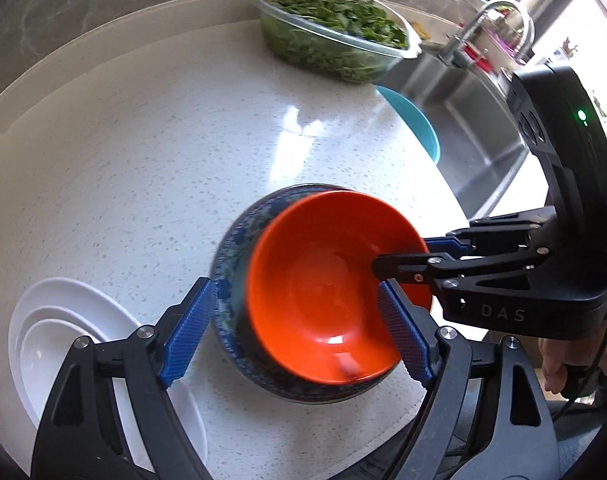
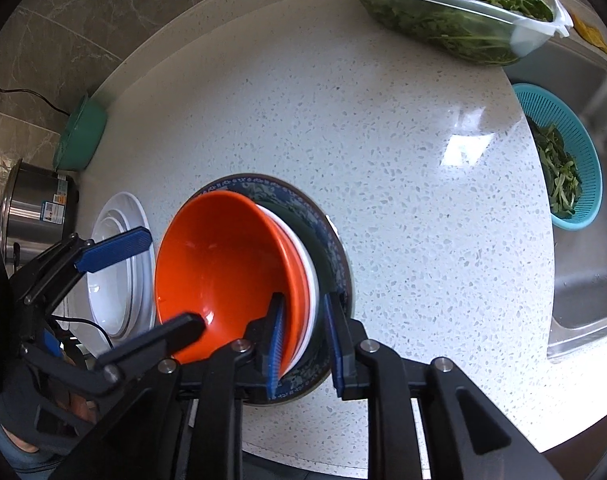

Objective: Organize plates and bowls
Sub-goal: 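Lower the orange bowl into the white bowl and open both grippers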

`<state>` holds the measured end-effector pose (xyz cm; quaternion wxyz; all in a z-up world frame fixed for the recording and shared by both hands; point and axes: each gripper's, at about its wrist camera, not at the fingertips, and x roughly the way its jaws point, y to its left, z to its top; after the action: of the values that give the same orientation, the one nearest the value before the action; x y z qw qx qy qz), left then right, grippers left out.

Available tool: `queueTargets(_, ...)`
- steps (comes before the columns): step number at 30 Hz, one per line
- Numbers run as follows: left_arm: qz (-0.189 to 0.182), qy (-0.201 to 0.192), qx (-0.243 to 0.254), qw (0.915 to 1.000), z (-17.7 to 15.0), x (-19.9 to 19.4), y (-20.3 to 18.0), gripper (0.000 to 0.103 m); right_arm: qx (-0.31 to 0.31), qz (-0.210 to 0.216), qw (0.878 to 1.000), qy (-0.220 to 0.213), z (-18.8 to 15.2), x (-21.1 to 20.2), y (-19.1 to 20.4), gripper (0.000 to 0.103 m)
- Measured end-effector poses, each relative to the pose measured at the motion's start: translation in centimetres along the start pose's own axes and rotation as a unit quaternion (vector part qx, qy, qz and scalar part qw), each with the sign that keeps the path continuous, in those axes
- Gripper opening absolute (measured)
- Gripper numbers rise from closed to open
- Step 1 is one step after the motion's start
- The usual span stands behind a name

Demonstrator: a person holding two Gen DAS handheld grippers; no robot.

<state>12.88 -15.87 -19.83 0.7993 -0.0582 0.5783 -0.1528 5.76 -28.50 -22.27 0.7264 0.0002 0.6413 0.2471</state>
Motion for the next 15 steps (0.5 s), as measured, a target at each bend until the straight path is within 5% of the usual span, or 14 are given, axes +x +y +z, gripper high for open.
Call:
queueTargets(8,0.002,-0.027,-0.025,0.9993,-0.2,-1.5,0.4,0.082,-0.010,0.002,1.000,0.004,-0.1,0.4,0.1,0.027)
queueTargets(15,0.021,-0.104,-0.106,0.9886,-1.8,-5.6,2.1,0.082,-0.047,0.015,0.999,-0.001,0.1,-1.0,1.0,0.067)
